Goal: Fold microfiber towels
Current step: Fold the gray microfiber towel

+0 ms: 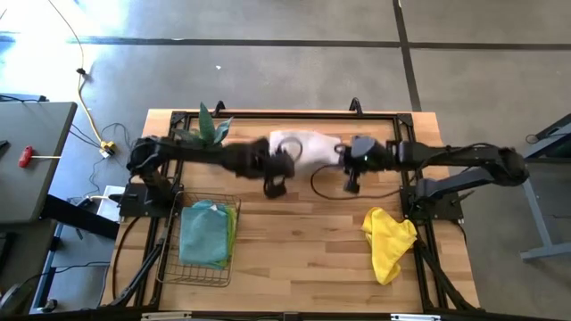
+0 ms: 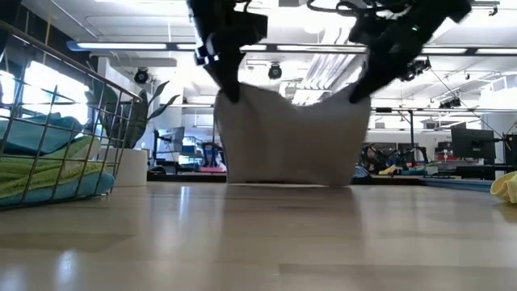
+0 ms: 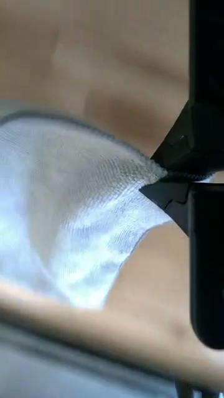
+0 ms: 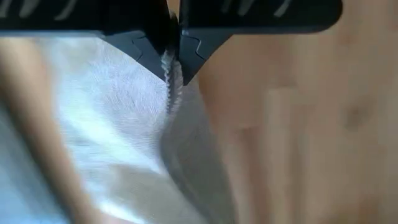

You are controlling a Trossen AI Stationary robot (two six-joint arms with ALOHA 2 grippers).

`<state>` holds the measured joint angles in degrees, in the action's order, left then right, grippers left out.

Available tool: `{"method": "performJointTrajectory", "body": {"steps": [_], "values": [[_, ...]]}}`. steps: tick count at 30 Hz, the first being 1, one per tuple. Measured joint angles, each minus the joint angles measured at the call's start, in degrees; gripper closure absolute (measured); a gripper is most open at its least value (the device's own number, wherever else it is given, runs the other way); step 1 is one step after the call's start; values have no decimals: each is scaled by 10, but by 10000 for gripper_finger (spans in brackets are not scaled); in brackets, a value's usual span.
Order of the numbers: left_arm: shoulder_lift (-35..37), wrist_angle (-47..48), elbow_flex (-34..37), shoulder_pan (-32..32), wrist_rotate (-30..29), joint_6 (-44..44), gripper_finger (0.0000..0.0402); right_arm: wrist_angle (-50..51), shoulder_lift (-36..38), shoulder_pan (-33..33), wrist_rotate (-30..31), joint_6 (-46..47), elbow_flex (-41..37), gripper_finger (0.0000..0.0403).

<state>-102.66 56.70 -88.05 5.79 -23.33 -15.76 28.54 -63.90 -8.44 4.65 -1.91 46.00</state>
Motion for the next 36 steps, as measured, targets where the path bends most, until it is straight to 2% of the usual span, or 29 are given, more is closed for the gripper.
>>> {"method": "performJointTrajectory", "body": {"steps": [4, 7, 13, 19, 26, 29, 33, 36], "values": [[-3, -55, 73, -65, 53, -52, 401, -77, 1, 68, -58, 90, -84, 403], [-3, -107, 110, -112, 59, -92, 402, -159, 1, 125, -72, 162, -146, 403], [-3, -150, 132, -181, 63, -179, 401, -315, 1, 236, -43, 290, -218, 403], [-2, -186, 133, -208, 63, -195, 401, -338, -8, 315, 24, 347, -221, 403], [-11, -186, 132, -173, 57, -148, 401, -335, -42, 331, 40, 364, -221, 403], [-35, -175, 133, -148, 61, -117, 401, -330, -58, 316, 43, 342, -221, 403], [-75, -156, 132, -114, 94, -46, 401, -304, -62, 283, 43, 312, -221, 402], [-91, -125, 117, -91, 81, -1, 401, -299, -61, 250, 43, 279, -221, 402]]}}
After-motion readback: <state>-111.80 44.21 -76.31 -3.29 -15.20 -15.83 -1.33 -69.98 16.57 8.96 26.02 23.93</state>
